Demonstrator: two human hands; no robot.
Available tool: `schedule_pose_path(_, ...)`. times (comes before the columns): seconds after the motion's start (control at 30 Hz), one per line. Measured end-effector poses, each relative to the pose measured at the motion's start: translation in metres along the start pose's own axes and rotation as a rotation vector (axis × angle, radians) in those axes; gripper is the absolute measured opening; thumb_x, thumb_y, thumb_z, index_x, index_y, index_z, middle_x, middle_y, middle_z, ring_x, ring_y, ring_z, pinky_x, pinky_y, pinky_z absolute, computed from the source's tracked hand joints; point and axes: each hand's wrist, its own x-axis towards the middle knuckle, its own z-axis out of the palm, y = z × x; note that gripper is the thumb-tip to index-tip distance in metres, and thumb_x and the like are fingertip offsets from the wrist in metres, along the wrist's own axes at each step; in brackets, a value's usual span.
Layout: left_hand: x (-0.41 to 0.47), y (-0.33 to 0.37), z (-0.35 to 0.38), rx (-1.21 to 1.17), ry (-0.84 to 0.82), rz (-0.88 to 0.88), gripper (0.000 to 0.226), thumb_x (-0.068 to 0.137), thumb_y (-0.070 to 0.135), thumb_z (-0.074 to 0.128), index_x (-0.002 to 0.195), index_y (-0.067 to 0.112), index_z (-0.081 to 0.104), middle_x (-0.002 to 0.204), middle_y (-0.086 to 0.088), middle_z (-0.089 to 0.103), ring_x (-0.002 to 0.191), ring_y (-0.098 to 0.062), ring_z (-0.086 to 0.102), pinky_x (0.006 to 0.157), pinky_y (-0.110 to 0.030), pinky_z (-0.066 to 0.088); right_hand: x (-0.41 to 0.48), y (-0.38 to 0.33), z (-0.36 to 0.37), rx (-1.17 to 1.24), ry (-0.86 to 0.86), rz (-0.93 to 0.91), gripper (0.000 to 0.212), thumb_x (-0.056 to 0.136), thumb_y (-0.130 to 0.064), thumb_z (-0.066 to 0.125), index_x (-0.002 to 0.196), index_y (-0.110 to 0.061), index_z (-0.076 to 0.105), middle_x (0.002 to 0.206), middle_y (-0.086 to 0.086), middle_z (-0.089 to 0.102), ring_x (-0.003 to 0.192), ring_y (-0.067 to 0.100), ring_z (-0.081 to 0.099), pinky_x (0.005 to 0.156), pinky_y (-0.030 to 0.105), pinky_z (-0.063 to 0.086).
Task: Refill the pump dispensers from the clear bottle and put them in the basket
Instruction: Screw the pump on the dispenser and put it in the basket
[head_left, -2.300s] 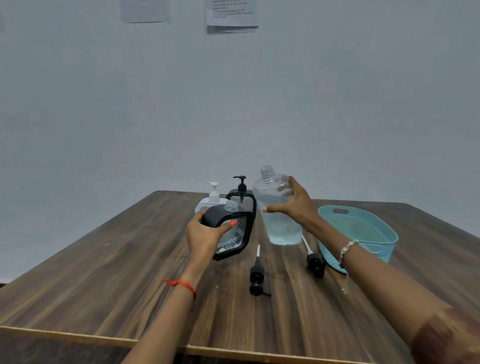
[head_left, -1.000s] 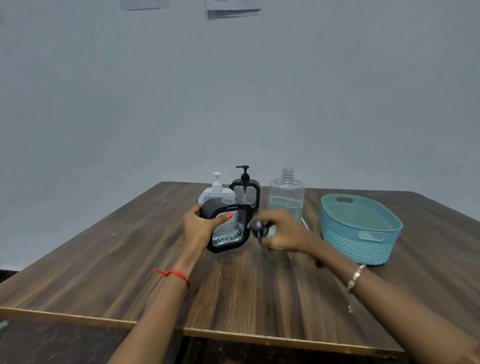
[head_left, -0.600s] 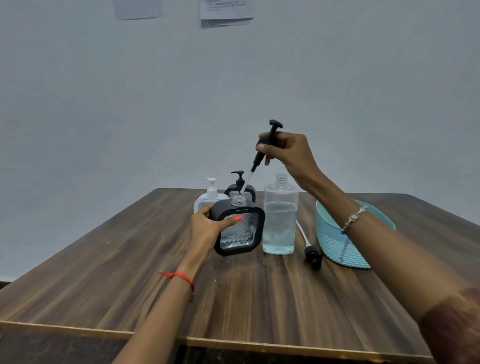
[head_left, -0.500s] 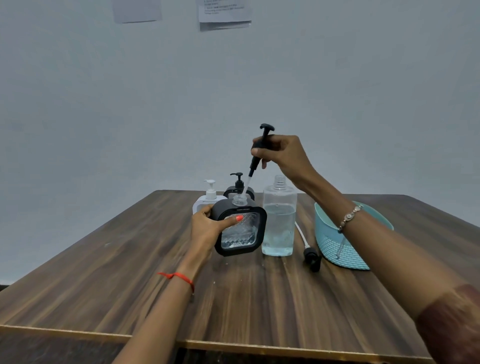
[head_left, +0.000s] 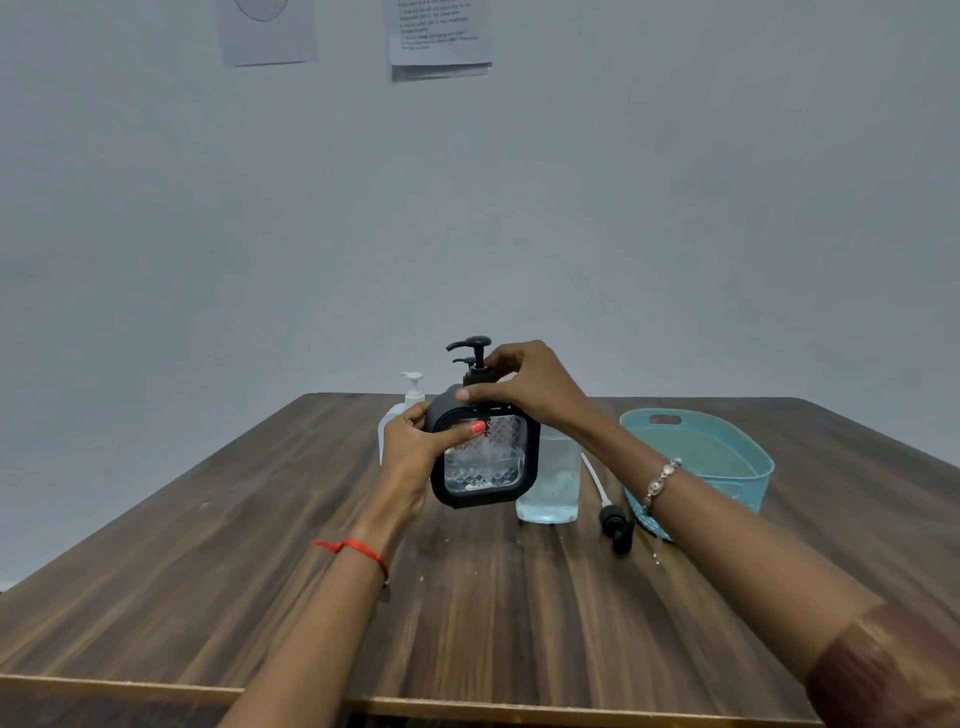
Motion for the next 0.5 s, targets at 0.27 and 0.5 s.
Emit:
schedule_pose_path(0.27, 0.002, -0.001, 0.001, -0.056, -0.009, -0.023, 0.036, 0.061, -0.004, 0.078, 0.095, 0.002, 0.068, 0.085, -0.011, 0.073, 0.074, -0.024, 0.07, 0.068, -0.031, 0.058, -0.007, 0.01, 0.0, 0.186, 0.181, 0.04, 0.031, 0.078, -0.022, 0.073, 0.059, 0.0, 0.063, 0.06, 0.007, 0.062, 0.059, 0.013, 0.058, 0.06, 0.022, 0.044)
schedule_pose_path(0.5, 0.005, -0.001, 0.004, -0.074, -0.021, -0.027, 0.043, 0.058, 0.0, 0.08, 0.098, -0.001, 0.067, 0.091, -0.016, 0.071, 0.08, -0.03, 0.068, 0.077, -0.038, 0.056, -0.002, 0.011, -0.006, 0.392, 0.048, 0.062, 0.034, 0.07, 0.004, 0.075, 0.098, -0.008, 0.062, 0.071, 0.005, 0.066, 0.067, 0.011, 0.066, 0.069, 0.022, 0.054)
